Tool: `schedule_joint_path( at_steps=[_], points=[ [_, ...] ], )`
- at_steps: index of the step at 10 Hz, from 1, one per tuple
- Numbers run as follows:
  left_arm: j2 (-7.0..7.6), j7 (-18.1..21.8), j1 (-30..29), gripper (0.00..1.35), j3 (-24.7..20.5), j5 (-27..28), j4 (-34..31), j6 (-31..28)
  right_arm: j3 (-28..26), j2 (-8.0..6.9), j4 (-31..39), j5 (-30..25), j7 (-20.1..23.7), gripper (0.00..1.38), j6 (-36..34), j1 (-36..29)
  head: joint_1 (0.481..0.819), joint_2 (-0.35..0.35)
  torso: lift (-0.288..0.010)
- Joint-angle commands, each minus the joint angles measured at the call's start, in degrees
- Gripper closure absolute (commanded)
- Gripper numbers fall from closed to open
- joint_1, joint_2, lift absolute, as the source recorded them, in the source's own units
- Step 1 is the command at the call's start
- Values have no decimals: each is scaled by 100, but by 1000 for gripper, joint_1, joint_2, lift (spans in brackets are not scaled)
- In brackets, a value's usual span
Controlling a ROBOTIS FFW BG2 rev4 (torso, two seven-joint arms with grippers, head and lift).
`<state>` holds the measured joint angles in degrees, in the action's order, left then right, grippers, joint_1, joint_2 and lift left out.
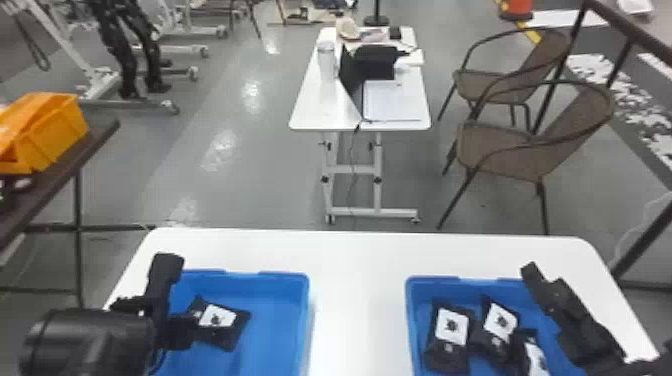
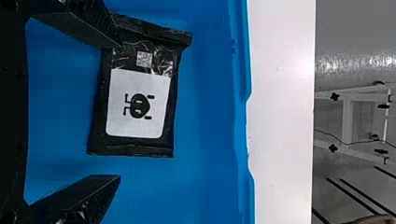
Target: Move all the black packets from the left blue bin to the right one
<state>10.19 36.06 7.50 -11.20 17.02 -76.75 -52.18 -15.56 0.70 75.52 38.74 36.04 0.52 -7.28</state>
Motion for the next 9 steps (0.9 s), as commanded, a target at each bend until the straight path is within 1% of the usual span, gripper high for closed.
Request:
schedule_joint_path(
  at_steps=[1, 2, 3, 4, 6, 7, 8, 9],
  points=[
    [-35, -37, 14, -1, 4, 83, 2, -64, 9, -75, -28, 28, 9, 160, -8, 8, 695, 83, 0],
    [-35, -143, 41, -1, 13, 144, 46, -3, 27, -75, -46, 46, 18, 160, -17, 16, 695, 86, 0],
    [-26, -160, 111, -1, -13, 100, 301, 200, 18, -75, -72, 64, 53, 160, -44, 16, 695, 92, 0],
    [36, -160, 234, -1, 13, 74, 591, 367, 27, -75, -90, 81, 61, 160, -52, 16, 695, 95, 0],
    [203, -160, 427, -1, 110, 4, 1118, 788, 27, -75, -116, 64, 97, 160, -96, 34, 695, 101, 0],
    [273, -160, 480, -1, 154, 4, 1224, 797, 35, -75, -125, 64, 114, 160, -114, 43, 695, 104, 0],
    [299, -160, 515, -1, 127, -76, 1382, 929, 35, -75, -143, 64, 123, 160, -123, 51, 695, 112, 0],
    [361, -160, 533, 22, 136, -243, 1531, 1131, 53, -75, -160, 64, 141, 160, -131, 60, 695, 119, 0]
  ],
)
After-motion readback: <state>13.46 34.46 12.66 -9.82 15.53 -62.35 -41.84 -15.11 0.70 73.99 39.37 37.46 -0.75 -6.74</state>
